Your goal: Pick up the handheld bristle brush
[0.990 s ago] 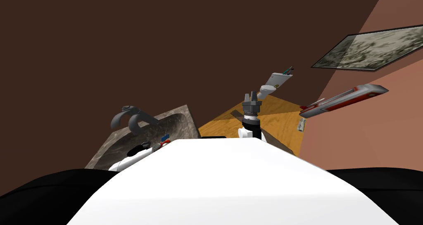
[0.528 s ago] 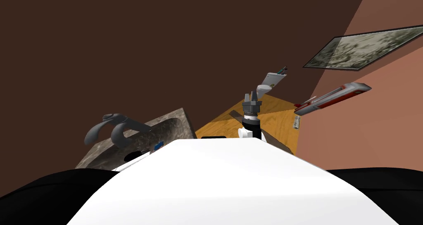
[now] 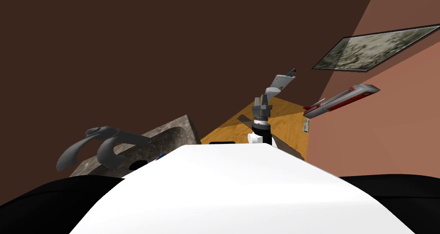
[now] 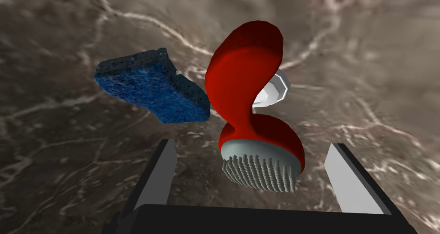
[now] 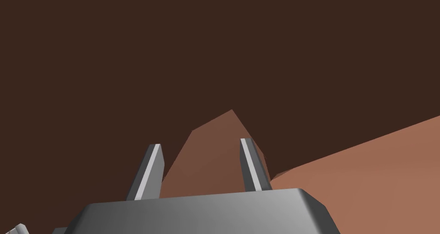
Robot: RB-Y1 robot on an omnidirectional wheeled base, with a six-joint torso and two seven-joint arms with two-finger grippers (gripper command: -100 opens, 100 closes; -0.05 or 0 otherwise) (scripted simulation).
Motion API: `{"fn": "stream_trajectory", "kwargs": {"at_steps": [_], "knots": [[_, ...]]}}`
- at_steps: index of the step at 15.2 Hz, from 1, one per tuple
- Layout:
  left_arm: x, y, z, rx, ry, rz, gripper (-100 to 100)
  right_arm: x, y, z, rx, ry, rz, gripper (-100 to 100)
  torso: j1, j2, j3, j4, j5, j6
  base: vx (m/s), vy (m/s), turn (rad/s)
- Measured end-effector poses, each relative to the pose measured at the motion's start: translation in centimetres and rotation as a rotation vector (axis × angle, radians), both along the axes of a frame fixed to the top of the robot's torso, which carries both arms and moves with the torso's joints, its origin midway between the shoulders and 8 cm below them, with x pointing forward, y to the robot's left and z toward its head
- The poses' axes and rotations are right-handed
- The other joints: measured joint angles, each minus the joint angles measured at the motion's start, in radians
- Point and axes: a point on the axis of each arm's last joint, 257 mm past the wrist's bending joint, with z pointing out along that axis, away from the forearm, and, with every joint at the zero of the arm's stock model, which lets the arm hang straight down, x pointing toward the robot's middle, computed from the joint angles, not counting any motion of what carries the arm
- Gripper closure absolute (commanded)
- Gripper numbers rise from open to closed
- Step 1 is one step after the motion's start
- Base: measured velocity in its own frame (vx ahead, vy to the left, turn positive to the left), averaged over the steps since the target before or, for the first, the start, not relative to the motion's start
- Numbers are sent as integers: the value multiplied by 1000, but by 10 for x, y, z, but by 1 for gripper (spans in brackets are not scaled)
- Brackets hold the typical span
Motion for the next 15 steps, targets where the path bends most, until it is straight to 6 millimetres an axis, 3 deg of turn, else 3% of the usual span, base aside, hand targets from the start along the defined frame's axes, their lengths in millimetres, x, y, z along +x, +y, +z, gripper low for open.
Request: {"fn": "stream_trajectory", "kwargs": {"at_steps": [5,6,11,15], "knots": [[3,1,-16,-3,-5,-5,-100,0,0,0,0,0,0,0,4,4,2,1,2,0,-13,34,13],[4,1,-17,-3,-6,-5,100,0,0,0,0,0,0,0,6,4,2,1,3,0,0,0,0],[2,1,-17,-5,-5,-2,100,0,0,0,0,0,0,0,9,2,2,1,3,2,0,-4,-2],[2,1,-3,2,-4,-2,100,0,0,0,0,0,0,0,5,1,1,1,2,2,13,-32,-23]]}}
